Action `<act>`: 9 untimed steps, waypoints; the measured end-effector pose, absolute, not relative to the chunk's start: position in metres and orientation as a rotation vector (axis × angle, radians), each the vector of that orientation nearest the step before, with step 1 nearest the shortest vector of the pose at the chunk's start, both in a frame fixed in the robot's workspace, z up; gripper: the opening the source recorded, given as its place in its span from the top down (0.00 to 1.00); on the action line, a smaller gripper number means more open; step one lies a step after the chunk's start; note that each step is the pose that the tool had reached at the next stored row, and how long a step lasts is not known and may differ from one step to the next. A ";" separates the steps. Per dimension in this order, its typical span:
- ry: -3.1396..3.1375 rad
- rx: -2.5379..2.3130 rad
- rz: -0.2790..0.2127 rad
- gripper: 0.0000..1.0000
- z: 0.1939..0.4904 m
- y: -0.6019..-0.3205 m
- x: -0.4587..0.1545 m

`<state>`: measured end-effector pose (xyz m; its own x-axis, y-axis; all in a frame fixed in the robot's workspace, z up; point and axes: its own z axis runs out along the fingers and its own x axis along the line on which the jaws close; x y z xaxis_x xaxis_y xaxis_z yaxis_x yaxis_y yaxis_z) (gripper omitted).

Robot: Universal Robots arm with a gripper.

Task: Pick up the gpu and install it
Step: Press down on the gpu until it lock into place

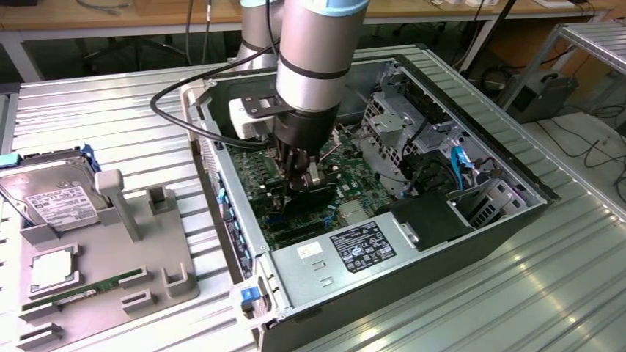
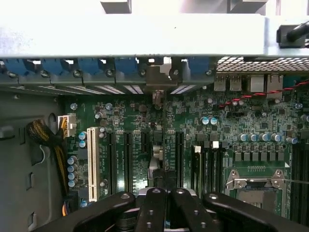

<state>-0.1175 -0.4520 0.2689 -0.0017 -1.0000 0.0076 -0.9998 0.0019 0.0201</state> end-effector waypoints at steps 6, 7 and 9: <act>-2.210 2.206 -0.014 0.89 0.290 -0.452 -0.117; -2.210 2.206 -0.014 0.89 0.295 -0.452 -0.117; -2.210 2.206 -0.014 0.89 0.304 -0.452 -0.117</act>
<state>-0.1174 -0.4516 0.3045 -0.0017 -1.0000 0.0072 -0.9998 0.0019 0.0198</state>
